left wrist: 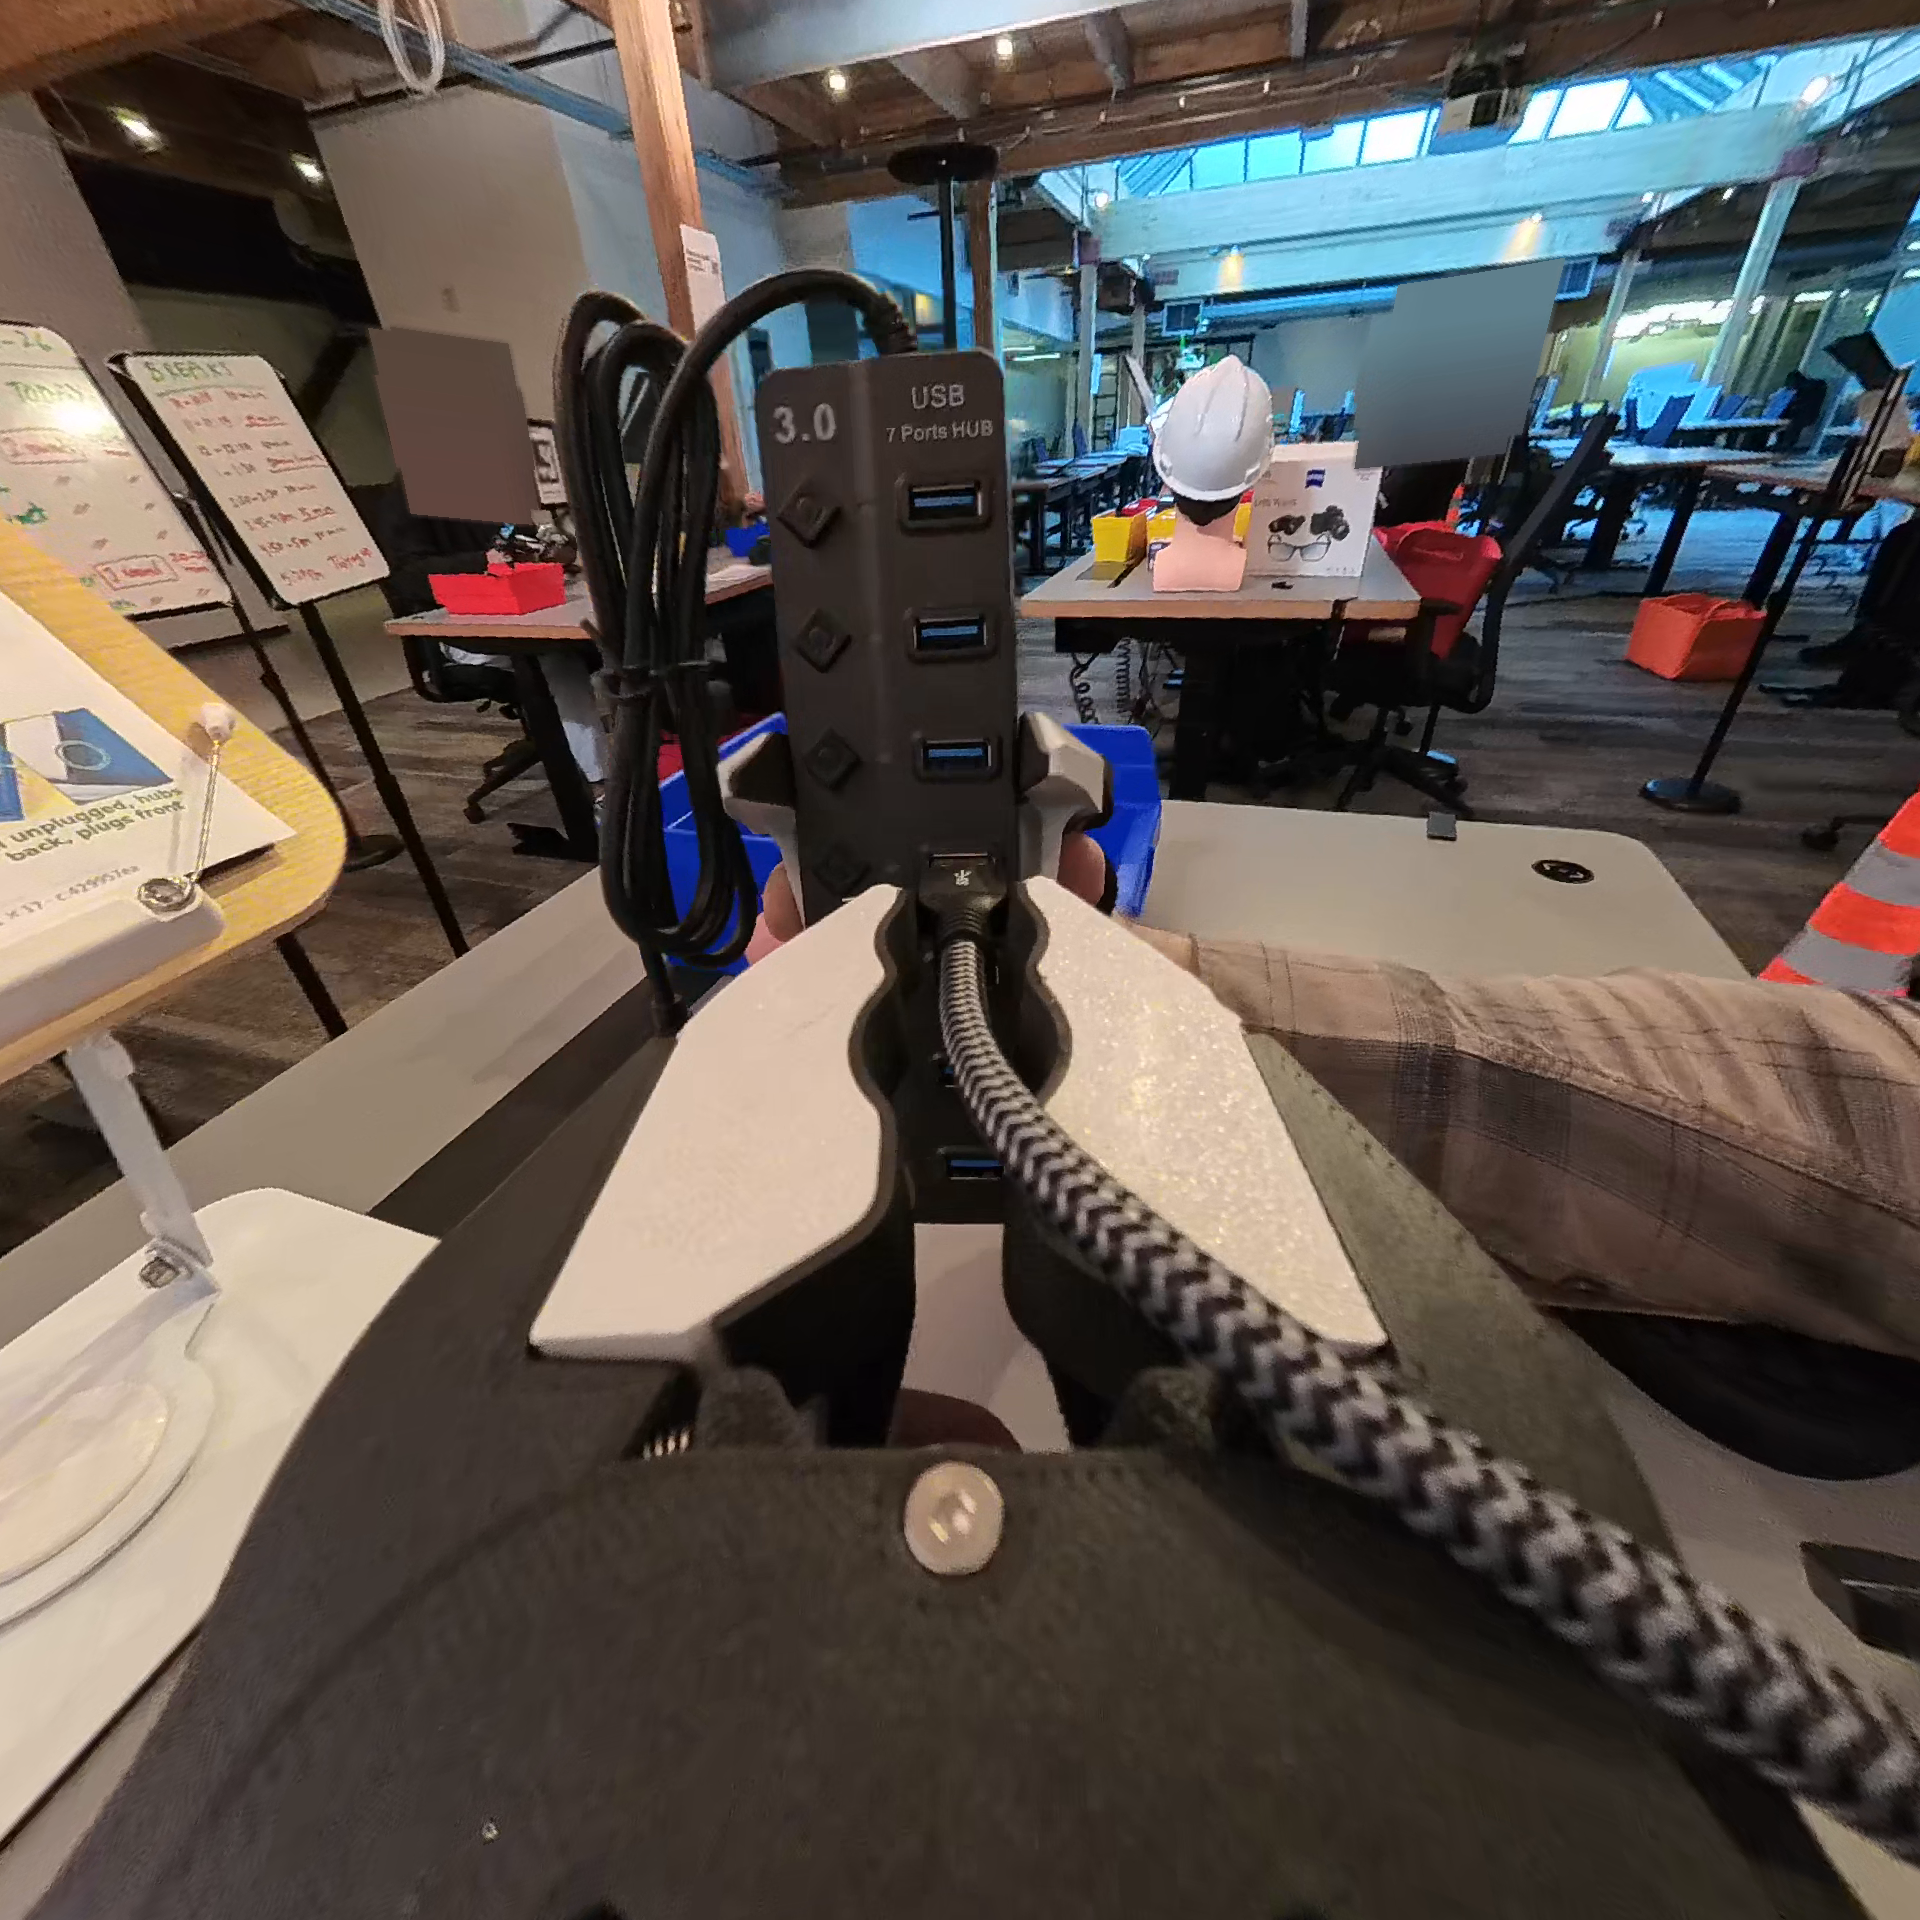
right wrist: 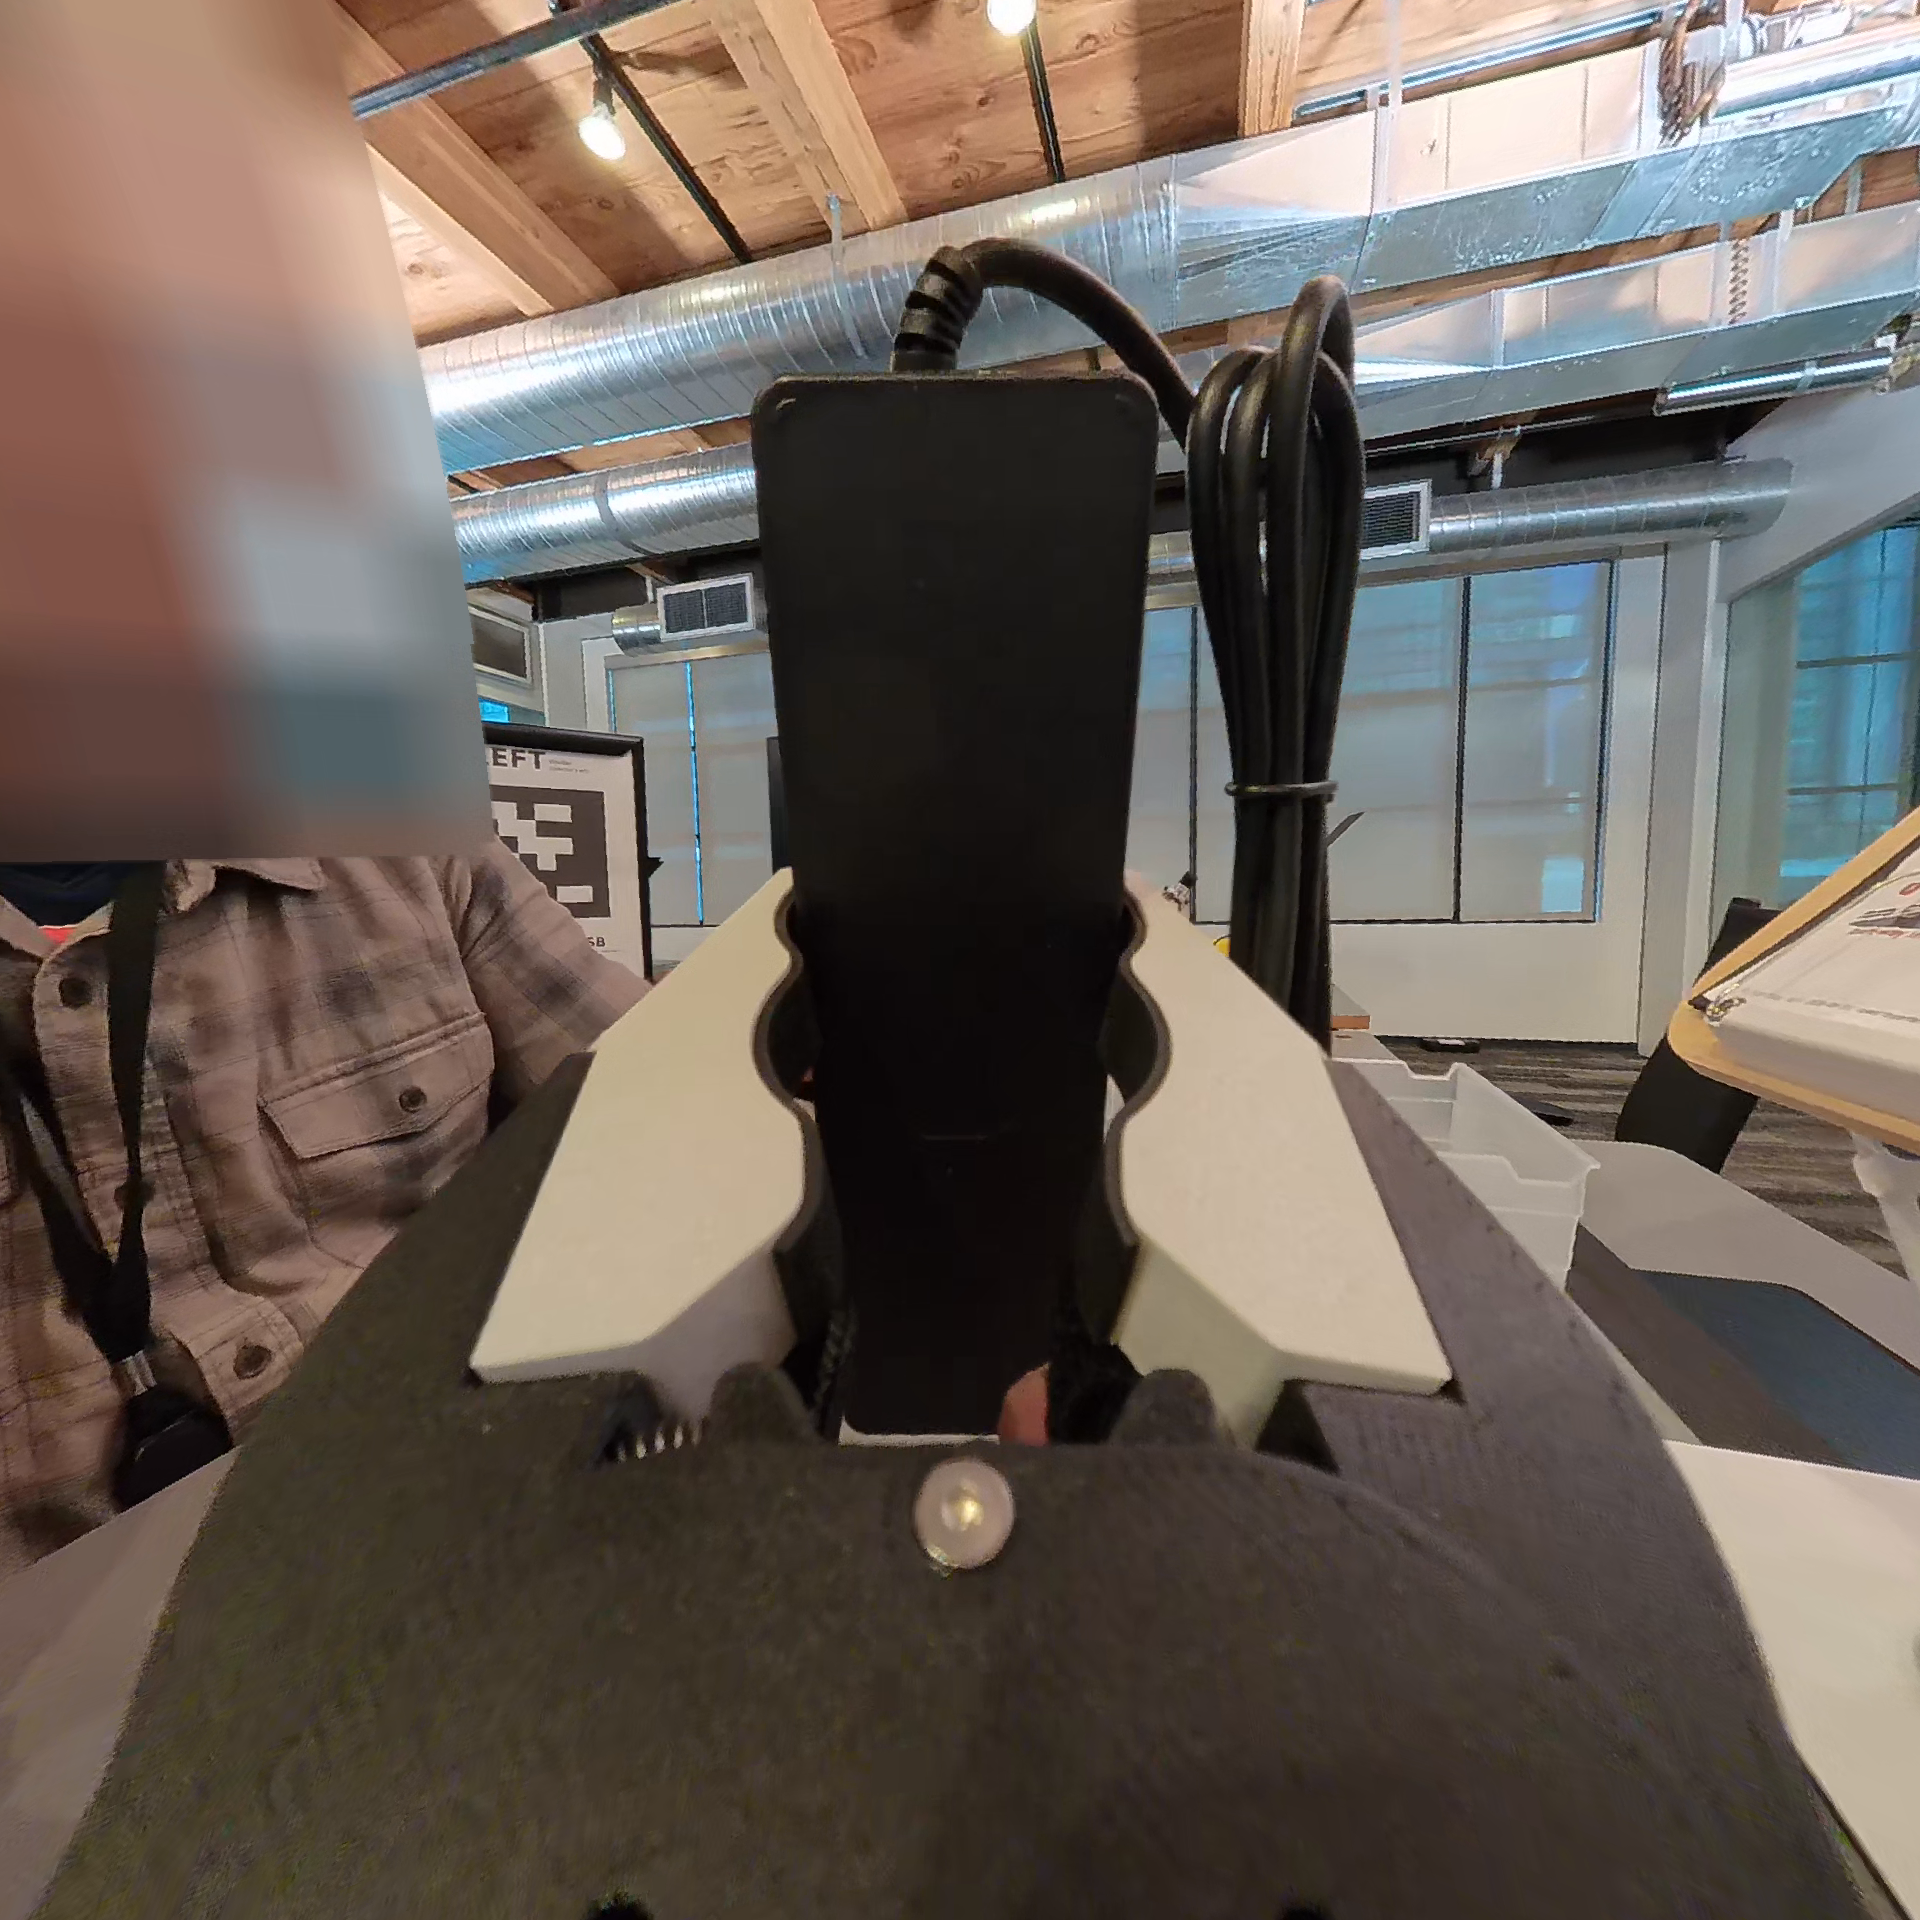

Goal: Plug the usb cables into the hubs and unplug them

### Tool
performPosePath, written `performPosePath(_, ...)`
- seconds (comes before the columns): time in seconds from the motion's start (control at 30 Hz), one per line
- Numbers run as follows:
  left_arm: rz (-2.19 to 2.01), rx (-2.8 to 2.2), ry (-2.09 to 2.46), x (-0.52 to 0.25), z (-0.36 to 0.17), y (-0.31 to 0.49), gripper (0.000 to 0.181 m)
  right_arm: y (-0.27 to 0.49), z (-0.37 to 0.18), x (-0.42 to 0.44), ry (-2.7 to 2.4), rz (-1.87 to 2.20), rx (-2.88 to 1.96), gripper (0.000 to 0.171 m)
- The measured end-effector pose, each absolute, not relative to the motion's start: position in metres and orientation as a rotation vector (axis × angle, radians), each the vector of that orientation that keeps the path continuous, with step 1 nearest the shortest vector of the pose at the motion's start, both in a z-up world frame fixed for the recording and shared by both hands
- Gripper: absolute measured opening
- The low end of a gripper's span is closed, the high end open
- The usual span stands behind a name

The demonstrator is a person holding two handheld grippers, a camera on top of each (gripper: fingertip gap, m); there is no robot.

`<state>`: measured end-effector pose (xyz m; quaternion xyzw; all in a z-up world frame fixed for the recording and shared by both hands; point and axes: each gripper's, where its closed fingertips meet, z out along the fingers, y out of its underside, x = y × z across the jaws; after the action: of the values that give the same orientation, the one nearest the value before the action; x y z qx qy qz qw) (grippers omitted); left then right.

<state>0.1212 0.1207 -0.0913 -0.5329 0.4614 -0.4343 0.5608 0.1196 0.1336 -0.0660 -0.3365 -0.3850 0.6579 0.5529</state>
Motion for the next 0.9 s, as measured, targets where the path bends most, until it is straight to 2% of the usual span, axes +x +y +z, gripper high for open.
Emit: performPosePath(0.9,-1.056,-1.279,1.063,0.1237,-0.0895,0.1162,0.016,0.1283,-0.0614,0.1193,-0.918,1.569,-0.758,0.052)
